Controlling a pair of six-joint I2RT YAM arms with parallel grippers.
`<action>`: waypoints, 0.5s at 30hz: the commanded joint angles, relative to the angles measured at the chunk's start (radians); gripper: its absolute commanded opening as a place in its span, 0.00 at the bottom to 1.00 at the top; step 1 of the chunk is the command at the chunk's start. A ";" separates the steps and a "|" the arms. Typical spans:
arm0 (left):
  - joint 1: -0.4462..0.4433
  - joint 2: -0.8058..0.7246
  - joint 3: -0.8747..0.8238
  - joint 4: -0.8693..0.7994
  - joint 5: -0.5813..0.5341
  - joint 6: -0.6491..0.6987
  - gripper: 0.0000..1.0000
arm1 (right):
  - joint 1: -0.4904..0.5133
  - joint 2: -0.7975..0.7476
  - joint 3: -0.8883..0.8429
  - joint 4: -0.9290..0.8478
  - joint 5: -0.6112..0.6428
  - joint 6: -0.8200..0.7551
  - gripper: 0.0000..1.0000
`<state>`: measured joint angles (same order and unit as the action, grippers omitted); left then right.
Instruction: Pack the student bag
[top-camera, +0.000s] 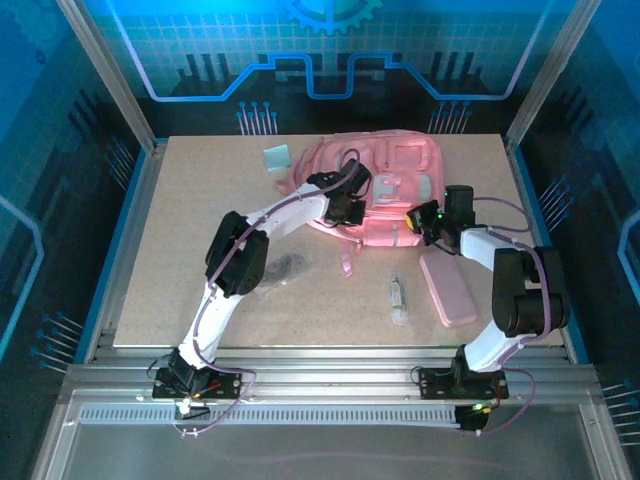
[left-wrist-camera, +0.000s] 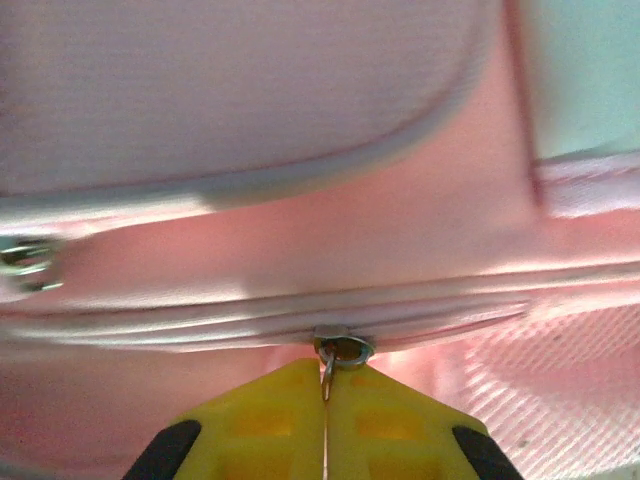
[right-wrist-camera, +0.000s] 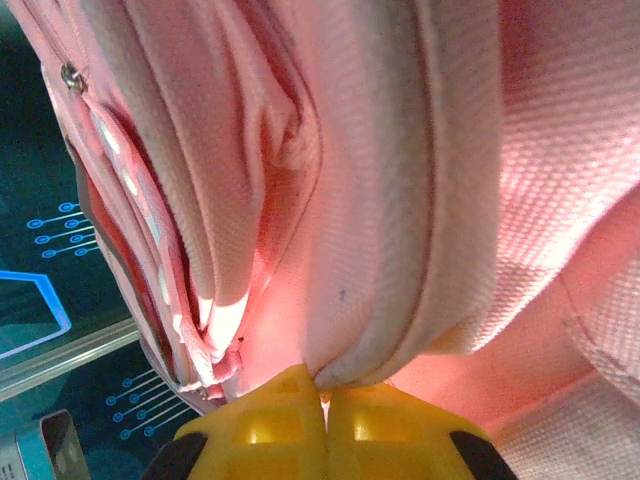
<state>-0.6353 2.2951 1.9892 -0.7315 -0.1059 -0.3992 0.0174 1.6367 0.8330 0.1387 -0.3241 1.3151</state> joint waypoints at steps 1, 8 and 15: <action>0.028 -0.057 -0.010 -0.116 -0.072 0.063 0.00 | -0.037 0.027 0.023 -0.040 0.052 -0.038 0.00; 0.038 -0.033 0.003 -0.120 -0.193 0.172 0.00 | -0.042 0.036 0.040 -0.063 0.054 -0.076 0.00; 0.059 -0.052 -0.080 -0.044 -0.198 0.287 0.00 | -0.062 0.075 0.129 -0.099 0.052 -0.169 0.00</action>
<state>-0.6182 2.2910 1.9476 -0.7574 -0.2394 -0.1886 0.0002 1.6897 0.9005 0.0711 -0.3340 1.2385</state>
